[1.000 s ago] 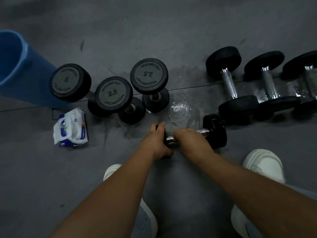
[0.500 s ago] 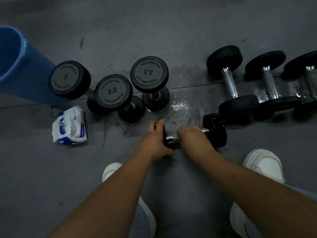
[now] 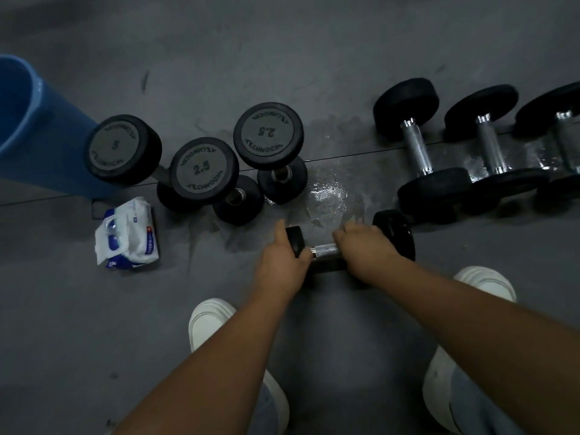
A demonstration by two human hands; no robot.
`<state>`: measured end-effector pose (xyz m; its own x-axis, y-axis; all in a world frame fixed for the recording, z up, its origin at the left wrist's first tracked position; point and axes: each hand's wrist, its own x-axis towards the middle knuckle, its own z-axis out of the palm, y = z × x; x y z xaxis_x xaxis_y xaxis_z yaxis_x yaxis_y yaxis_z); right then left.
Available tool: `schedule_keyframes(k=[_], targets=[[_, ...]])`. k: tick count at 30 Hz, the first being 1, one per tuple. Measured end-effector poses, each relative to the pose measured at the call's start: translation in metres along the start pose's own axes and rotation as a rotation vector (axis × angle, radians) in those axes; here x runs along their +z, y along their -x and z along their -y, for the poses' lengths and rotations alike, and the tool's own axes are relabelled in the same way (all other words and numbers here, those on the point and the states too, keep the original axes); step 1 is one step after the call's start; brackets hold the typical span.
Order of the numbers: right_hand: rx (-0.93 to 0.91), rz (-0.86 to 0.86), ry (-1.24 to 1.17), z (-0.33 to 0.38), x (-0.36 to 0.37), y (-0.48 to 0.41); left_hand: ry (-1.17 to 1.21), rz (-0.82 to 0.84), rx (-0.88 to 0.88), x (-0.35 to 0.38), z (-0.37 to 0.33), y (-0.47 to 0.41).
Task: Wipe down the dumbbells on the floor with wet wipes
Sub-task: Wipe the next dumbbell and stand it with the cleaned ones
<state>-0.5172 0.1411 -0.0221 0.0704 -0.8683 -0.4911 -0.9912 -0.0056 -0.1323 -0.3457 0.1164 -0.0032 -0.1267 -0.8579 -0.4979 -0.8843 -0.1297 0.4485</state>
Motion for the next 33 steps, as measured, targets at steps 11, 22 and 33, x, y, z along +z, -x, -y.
schedule_keyframes(k=[11,22,33], targets=[[0.162,-0.325,-0.099,0.02,0.025,0.013,-0.181,0.175,0.099,0.002,0.004,-0.003],[0.094,-0.195,-0.101,0.033,0.03,0.014,-0.172,0.176,0.088,0.0,0.001,-0.007],[-0.119,0.287,-0.263,-0.006,-0.011,-0.028,-0.154,0.152,0.053,-0.009,0.003,-0.019]])
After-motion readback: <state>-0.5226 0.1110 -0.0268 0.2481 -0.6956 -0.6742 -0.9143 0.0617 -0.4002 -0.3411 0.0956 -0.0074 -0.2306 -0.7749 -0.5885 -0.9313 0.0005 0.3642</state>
